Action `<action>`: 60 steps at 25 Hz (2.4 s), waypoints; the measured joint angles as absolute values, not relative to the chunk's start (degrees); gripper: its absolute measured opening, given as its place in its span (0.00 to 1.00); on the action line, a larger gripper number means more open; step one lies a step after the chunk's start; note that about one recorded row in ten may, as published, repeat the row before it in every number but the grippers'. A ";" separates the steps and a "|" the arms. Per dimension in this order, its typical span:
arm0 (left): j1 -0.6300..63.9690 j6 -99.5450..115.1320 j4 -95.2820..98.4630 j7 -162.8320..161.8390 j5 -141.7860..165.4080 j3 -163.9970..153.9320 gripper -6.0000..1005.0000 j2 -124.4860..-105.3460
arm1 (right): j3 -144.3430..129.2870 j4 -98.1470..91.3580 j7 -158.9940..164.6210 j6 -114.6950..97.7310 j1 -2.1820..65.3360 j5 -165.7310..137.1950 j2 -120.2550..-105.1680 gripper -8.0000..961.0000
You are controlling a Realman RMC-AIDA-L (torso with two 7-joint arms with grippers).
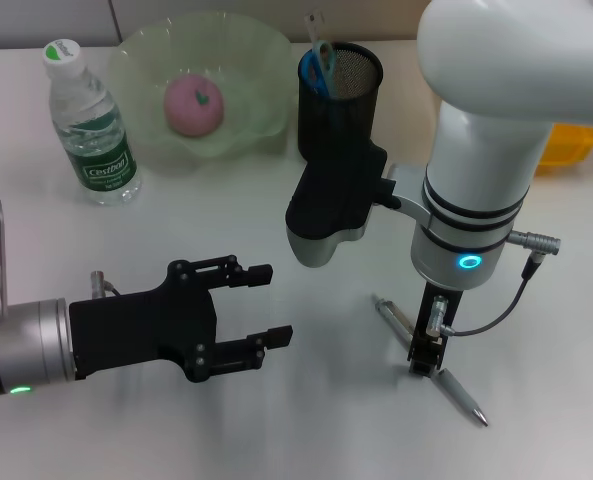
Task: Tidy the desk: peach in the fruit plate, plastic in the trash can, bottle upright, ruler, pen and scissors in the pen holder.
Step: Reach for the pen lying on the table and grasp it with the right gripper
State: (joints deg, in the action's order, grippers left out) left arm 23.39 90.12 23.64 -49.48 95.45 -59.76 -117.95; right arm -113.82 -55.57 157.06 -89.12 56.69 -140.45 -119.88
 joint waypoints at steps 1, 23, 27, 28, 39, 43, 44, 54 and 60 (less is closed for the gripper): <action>23.42 90.10 23.64 -49.48 95.45 -59.76 0.67 -117.95 | -113.82 -55.56 157.06 -89.12 56.69 -140.45 -119.88 0.40; 23.56 90.08 23.64 -49.48 95.45 -59.76 0.67 -118.03 | -113.90 -55.45 157.06 -89.21 56.60 -140.54 -119.88 0.33; 23.56 90.09 23.65 -49.48 95.45 -59.76 0.67 -118.03 | -113.91 -55.21 157.06 -89.21 56.60 -140.54 -119.88 0.32; 23.56 90.09 23.64 -49.48 95.45 -59.76 0.67 -118.03 | -113.91 -55.15 157.06 -89.21 56.60 -140.54 -119.88 0.30; 23.62 90.09 23.64 -49.53 95.45 -59.76 0.67 -118.04 | -113.91 -55.11 157.06 -89.18 56.60 -140.54 -119.88 0.22; 23.64 90.09 23.64 -49.55 95.45 -59.76 0.67 -118.03 | -113.91 -55.10 157.06 -89.14 56.60 -140.53 -119.88 0.22; 23.64 90.09 23.64 -49.56 95.45 -59.76 0.67 -118.04 | -113.91 -55.10 157.06 -89.11 56.60 -140.53 -119.88 0.22; 23.64 90.09 23.64 -49.57 95.45 -59.71 0.67 -118.04 | -113.94 -55.01 156.87 -88.95 56.46 -140.53 -119.88 0.22; 23.66 90.09 23.64 -49.57 95.45 -59.67 0.67 -118.08 | -115.30 -55.01 156.84 -88.58 56.42 -140.43 -119.88 0.21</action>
